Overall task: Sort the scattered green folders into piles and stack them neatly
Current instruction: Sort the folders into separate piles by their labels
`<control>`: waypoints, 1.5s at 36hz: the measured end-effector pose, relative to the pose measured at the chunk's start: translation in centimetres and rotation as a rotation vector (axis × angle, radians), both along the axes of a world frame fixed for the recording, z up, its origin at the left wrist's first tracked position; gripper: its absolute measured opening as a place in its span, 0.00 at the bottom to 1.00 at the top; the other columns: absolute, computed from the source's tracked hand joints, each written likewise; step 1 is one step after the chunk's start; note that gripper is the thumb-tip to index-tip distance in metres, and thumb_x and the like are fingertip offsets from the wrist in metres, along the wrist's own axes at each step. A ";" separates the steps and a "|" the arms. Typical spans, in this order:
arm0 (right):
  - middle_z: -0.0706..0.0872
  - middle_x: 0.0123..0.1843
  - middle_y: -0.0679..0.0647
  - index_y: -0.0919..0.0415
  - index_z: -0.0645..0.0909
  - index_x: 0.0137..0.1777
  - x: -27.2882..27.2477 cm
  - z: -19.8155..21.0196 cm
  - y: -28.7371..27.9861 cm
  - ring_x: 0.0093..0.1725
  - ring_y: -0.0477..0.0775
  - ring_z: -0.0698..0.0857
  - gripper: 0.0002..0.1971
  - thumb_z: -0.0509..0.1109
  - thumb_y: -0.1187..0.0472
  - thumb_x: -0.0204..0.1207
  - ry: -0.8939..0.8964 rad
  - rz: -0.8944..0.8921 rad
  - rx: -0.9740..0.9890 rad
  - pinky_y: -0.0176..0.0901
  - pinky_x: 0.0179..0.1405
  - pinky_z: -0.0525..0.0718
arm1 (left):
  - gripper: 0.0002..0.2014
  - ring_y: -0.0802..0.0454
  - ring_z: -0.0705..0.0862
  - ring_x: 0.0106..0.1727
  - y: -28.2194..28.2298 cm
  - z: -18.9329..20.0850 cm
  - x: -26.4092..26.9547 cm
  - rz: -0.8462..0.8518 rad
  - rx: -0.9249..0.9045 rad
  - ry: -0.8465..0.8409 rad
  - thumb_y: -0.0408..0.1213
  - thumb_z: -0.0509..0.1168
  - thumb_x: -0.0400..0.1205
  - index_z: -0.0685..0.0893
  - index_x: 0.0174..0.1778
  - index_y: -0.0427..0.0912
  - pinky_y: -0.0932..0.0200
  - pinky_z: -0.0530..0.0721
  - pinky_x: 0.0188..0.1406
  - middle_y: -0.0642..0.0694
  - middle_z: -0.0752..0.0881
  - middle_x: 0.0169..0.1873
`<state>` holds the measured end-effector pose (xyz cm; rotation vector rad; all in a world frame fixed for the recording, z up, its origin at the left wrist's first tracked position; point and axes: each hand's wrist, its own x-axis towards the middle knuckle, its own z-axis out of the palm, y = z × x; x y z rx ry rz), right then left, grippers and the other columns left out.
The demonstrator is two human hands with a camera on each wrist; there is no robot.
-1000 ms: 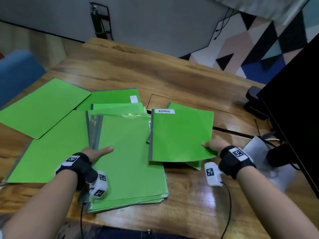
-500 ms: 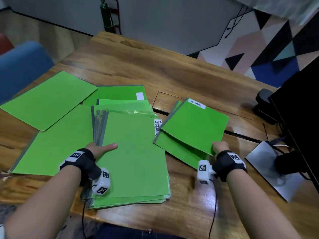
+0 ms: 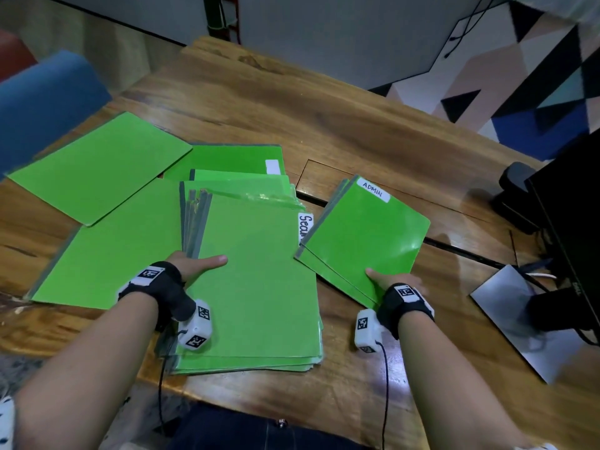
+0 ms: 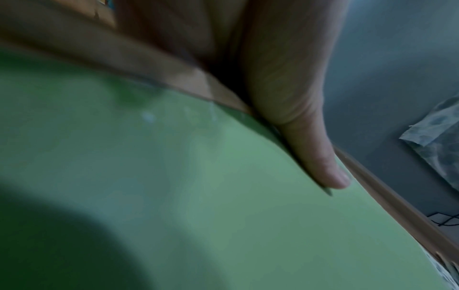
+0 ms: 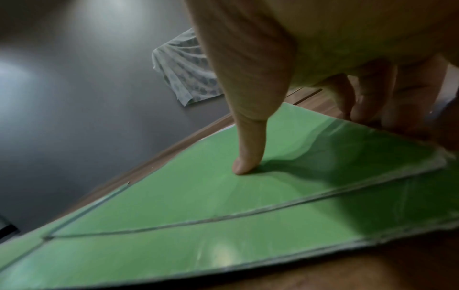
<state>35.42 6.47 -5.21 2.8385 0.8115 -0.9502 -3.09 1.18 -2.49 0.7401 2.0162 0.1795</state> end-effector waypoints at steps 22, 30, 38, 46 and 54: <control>0.78 0.67 0.59 0.61 0.77 0.56 1.2 -4.2 2.0 0.62 0.63 0.78 0.38 0.81 0.37 0.51 0.232 0.074 -0.114 0.49 0.42 0.83 | 0.58 0.34 0.72 0.72 -0.1 0.1 -0.3 -0.039 -0.016 0.000 0.64 0.73 0.62 0.57 0.80 0.32 0.41 0.74 0.67 0.31 0.67 0.75; 0.78 0.70 0.61 0.64 0.72 0.73 -1.8 0.1 1.3 0.58 0.60 0.82 0.39 0.74 0.38 0.69 0.236 0.132 -0.093 0.49 0.55 0.81 | 0.54 0.34 0.73 0.71 -0.2 0.2 -0.2 -0.032 -0.005 -0.008 0.61 0.74 0.66 0.59 0.79 0.32 0.42 0.75 0.66 0.31 0.69 0.74; 0.78 0.71 0.63 0.71 0.71 0.73 -1.3 2.1 2.2 0.68 0.62 0.79 0.29 0.71 0.55 0.78 0.343 -0.041 0.248 0.48 0.60 0.78 | 0.53 0.35 0.74 0.70 -0.2 0.3 -0.2 -0.032 -0.004 0.000 0.61 0.74 0.67 0.59 0.79 0.31 0.44 0.76 0.63 0.31 0.71 0.73; 0.85 0.59 0.57 0.61 0.73 0.68 -1.4 7.2 1.7 0.52 0.56 0.87 0.18 0.66 0.71 0.79 0.844 -0.005 0.647 0.45 0.40 0.88 | 0.55 0.34 0.72 0.71 -0.3 0.8 -0.3 -0.079 -0.018 0.010 0.64 0.71 0.67 0.57 0.80 0.32 0.42 0.75 0.66 0.31 0.68 0.75; 0.86 0.61 0.59 0.62 0.76 0.66 -3.8 3.5 -5.0 0.58 0.61 0.86 0.20 0.72 0.64 0.75 0.696 0.275 0.141 0.59 0.63 0.82 | 0.58 0.36 0.72 0.72 -0.4 1.8 -0.7 -0.226 -0.068 -0.032 0.80 0.54 0.62 0.66 0.78 0.37 0.43 0.71 0.69 0.33 0.68 0.76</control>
